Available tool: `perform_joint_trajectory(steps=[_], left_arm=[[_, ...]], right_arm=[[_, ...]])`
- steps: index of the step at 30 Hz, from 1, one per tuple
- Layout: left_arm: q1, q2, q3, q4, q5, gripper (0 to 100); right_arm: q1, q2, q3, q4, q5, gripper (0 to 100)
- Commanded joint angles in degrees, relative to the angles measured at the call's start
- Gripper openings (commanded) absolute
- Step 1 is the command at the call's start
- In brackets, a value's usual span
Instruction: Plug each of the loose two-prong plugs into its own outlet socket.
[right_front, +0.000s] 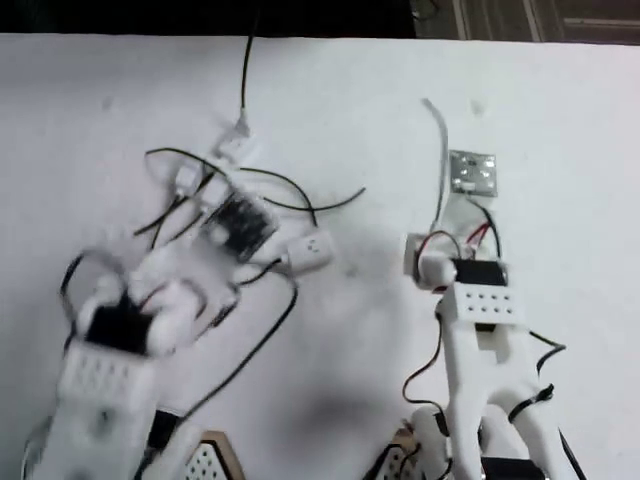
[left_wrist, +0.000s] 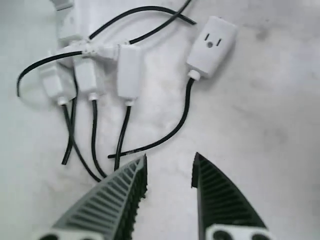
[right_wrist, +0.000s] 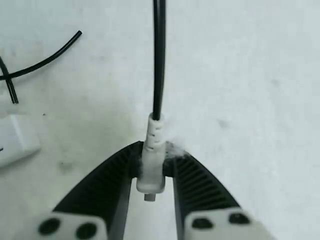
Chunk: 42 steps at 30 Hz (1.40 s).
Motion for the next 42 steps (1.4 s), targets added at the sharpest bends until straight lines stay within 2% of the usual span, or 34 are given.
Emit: perform_joint_trajectory(steps=[1, 8, 14, 18, 24, 35, 42], left_arm=[[3.56, 22.20, -12.92, -0.18, 0.44, 20], [7.78, 41.27, -26.55, -5.63, 0.70, 23], [7.43, 51.12, -29.89, -16.44, 2.55, 23], [8.13, 56.31, -29.89, -19.78, 2.81, 23], [9.54, 59.30, -29.98, -22.51, 2.81, 23], [7.69, 56.22, -30.68, -22.59, 2.73, 23], [5.85, 63.34, -33.85, -23.91, 2.73, 23]], right_arm=[[1.98, -1.63, -0.18, -1.89, -0.70, 1.7], [3.21, -1.63, 0.79, -3.21, -1.41, 1.7], [3.91, -1.63, 0.79, -3.21, -1.41, 1.7], [3.91, -1.63, 0.79, -3.21, -1.41, 1.7], [3.91, -1.63, 0.79, -3.21, -1.32, 1.7], [3.82, -1.63, 0.79, -2.95, -1.14, 1.7], [3.82, -1.63, 0.79, -2.77, -1.05, 1.7]])
